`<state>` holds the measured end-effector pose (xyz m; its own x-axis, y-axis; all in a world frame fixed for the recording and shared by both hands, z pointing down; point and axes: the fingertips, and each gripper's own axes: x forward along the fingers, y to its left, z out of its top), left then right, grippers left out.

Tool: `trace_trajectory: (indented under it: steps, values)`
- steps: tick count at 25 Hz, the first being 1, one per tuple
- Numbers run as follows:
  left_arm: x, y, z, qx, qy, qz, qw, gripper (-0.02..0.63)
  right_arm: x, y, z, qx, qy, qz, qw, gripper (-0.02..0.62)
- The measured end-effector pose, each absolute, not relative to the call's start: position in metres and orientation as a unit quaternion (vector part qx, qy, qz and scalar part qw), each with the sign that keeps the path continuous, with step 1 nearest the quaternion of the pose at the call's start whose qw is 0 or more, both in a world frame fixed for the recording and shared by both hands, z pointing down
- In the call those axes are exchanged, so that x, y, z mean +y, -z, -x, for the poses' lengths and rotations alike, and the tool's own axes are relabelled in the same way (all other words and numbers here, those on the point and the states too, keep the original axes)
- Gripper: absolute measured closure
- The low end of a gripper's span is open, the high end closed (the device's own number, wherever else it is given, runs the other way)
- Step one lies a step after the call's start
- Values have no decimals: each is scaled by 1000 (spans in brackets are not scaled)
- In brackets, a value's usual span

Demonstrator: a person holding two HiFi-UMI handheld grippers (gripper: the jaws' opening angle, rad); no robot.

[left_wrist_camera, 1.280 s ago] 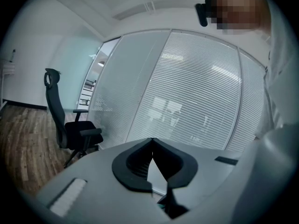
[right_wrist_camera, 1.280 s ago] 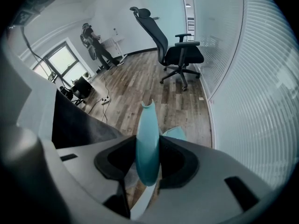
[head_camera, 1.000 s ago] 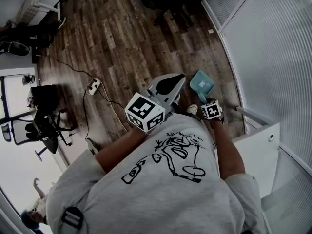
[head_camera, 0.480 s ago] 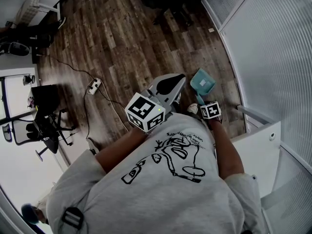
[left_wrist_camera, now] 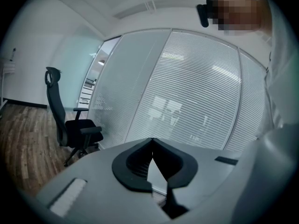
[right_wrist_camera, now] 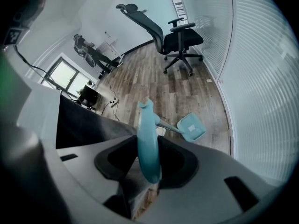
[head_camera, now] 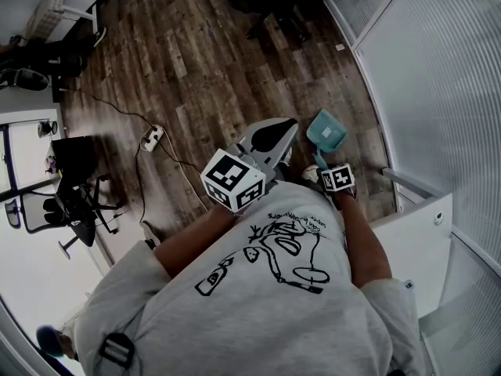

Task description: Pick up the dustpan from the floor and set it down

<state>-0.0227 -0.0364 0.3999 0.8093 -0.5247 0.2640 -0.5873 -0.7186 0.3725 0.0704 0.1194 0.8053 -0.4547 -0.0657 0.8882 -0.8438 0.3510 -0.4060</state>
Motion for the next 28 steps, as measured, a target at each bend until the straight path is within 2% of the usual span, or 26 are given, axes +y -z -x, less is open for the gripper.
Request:
trace_trajectory:
  steps: [28]
  values:
    - [-29,-403,22,-292,-78,-925,230,604,136,-805,-59,-709,-489,-308,405,469]
